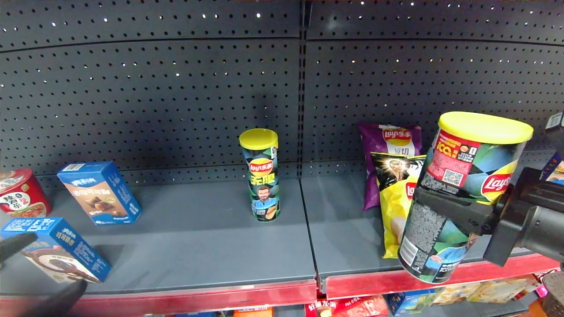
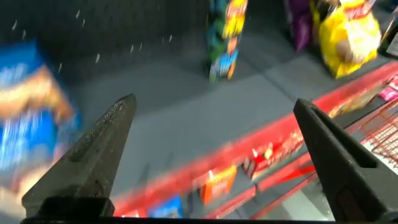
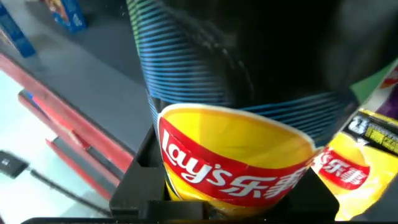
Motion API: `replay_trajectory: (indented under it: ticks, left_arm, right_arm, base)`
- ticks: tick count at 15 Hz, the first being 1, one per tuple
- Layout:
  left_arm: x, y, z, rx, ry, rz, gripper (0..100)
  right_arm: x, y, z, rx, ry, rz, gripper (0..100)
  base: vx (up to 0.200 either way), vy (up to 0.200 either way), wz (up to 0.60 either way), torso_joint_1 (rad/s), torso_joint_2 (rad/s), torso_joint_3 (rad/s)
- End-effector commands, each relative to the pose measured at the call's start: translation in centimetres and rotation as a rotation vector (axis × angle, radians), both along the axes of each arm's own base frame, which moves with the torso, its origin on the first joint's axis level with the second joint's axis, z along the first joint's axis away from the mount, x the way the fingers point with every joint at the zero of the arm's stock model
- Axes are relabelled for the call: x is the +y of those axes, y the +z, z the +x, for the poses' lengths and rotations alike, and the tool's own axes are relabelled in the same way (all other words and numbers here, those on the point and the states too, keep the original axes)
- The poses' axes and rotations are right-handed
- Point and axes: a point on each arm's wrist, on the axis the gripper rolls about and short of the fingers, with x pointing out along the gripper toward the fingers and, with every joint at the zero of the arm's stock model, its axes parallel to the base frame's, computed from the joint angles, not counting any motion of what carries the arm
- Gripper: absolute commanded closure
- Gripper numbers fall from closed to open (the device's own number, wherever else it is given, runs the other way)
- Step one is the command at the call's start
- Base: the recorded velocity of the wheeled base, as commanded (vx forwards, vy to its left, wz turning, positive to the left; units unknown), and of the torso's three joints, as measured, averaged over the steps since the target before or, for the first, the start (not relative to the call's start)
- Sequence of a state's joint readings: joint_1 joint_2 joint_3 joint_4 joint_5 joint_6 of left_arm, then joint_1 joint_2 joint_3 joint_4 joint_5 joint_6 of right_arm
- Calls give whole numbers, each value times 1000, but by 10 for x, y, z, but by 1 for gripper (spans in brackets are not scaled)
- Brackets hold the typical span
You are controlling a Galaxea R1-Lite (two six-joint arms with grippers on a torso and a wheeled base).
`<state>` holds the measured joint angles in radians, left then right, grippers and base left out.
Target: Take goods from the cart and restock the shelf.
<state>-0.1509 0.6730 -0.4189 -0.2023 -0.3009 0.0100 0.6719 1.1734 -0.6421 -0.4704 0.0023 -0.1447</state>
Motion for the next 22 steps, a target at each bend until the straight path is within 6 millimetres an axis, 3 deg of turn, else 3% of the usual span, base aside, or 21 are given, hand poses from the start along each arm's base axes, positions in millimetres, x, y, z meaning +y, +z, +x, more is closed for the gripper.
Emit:
replay_trajectory:
  ticks: [1, 6, 10, 16, 21, 22]
  left_arm:
    - [-18, 20, 74, 37, -67, 12, 0]
    - [-28, 29, 111, 58, -170, 11, 0]
    - [-35, 21, 122, 106, -202, 19, 0]
    - [-60, -1, 180, 125, -358, 8, 0]
    - [-75, -9, 206, 160, -472, -2, 0]
    - [-79, -12, 222, 168, -463, 3, 0]
  right_arm:
    - [1, 5, 1, -7, -14, 17, 100]
    - [14, 34, 4, -69, 19, 74, 100]
    - [28, 29, 9, -50, 51, 59, 100]
    - [32, 28, 13, -47, 54, 57, 100]
    - [33, 33, 14, -58, 54, 68, 100]
    - [35, 31, 17, -53, 53, 64, 100]
  base:
    - [0, 0, 0, 0, 0, 0]
    - [0, 0, 0, 0, 0, 0]
    - [0, 0, 0, 0, 0, 0]
    - [0, 0, 0, 0, 0, 0]
    - [0, 0, 0, 0, 0, 0]
    - [0, 0, 0, 0, 0, 0]
